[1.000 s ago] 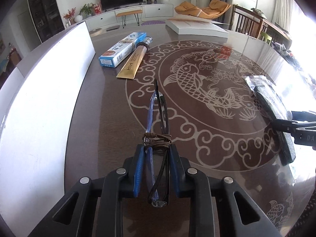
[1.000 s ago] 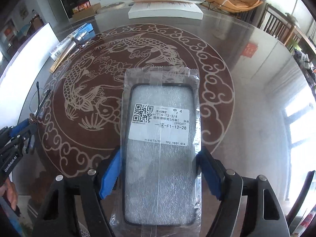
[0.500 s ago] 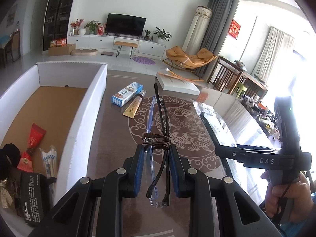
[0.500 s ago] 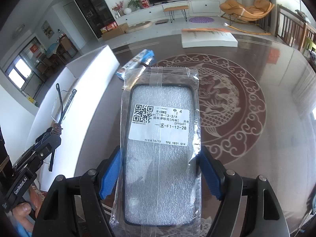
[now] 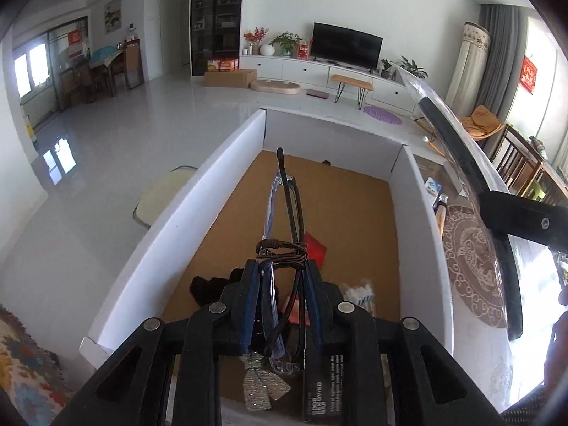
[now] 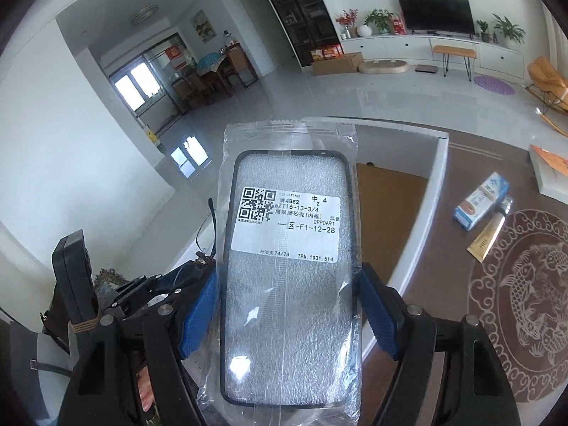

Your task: Organize objects

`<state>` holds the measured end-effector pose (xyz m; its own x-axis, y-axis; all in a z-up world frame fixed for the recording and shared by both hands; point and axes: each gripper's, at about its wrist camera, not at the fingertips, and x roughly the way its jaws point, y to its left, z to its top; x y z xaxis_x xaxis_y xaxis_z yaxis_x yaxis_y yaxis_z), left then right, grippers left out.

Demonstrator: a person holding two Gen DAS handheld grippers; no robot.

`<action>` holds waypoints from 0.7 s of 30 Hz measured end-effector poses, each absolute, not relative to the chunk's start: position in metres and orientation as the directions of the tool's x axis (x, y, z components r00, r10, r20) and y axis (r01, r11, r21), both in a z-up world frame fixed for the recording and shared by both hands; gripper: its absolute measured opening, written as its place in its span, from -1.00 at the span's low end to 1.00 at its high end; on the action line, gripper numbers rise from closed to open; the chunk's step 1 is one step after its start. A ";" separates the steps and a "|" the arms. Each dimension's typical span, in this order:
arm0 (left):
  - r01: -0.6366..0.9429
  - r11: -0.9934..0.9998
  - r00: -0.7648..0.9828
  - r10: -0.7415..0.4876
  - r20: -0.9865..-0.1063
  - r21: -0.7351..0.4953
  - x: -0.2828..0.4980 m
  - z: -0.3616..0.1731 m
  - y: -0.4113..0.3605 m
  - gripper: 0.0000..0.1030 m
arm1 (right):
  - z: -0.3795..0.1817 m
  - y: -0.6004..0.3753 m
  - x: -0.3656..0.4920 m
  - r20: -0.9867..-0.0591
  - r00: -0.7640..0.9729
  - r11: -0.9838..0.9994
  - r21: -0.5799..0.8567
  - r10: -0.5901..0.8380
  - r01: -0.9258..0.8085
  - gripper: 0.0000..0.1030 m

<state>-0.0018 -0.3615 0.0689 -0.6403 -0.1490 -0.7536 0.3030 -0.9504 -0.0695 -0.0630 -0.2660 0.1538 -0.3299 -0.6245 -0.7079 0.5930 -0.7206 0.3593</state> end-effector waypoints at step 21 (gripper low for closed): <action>0.231 -0.964 -0.777 -0.100 -0.621 -0.134 0.011 0.085 -0.273 0.75 | 0.065 -0.069 -0.056 -0.694 -0.673 -0.957 0.086 -0.258 0.278 1.00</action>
